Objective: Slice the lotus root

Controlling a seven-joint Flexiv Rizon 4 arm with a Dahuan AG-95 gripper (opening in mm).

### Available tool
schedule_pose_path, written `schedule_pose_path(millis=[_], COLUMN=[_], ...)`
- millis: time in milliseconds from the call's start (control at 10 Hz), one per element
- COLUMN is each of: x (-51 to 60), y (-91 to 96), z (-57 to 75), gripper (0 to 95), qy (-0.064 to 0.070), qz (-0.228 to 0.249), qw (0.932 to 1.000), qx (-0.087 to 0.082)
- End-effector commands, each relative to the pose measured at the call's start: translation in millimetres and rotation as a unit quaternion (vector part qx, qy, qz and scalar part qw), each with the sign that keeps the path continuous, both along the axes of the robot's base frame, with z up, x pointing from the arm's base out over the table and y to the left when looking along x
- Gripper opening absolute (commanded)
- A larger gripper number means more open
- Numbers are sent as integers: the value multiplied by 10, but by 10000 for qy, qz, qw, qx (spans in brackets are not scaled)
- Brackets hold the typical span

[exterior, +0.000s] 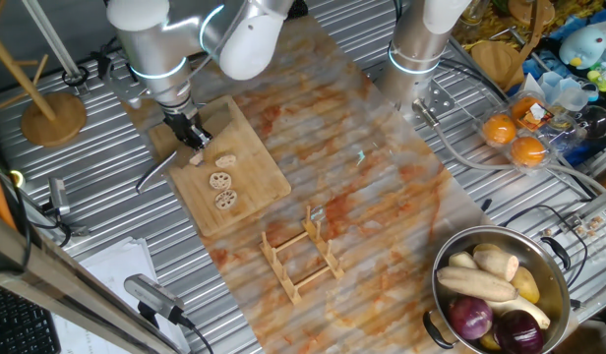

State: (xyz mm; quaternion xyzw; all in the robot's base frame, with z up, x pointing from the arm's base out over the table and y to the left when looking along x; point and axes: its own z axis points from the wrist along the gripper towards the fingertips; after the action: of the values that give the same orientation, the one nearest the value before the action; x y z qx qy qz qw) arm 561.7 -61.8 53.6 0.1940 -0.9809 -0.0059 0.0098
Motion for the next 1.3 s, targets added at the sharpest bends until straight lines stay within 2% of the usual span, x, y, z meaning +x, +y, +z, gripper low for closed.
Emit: schedule_pose_path(millis=[100, 200, 300, 400, 600, 700, 800, 900, 1100, 1200, 1300], x=[-332, -438, -568, -633, -626, -546, -489, -391, -206, -65, 41], y=[-18, -37, -71, -87, -97, -74, -46, -22, -11, 47, 92], z=[-608, -613, -639, -693, -736, -843, -895, -903, -900, -934, -940], gripper=[0, 0, 0, 0, 0, 0, 0, 0, 0, 0, 0], qy=[145, 187, 335, 297, 279, 174, 153, 146, 135, 158, 110], qz=[155, 180, 199, 203, 220, 218, 184, 229, 268, 187, 181], qw=[9995, 9994, 9989, 9990, 9989, 9991, 9993, 9991, 9992, 9994, 9993], qx=[-235, -243, -262, -251, -302, -305, -278, -328, -272, -224, -312])
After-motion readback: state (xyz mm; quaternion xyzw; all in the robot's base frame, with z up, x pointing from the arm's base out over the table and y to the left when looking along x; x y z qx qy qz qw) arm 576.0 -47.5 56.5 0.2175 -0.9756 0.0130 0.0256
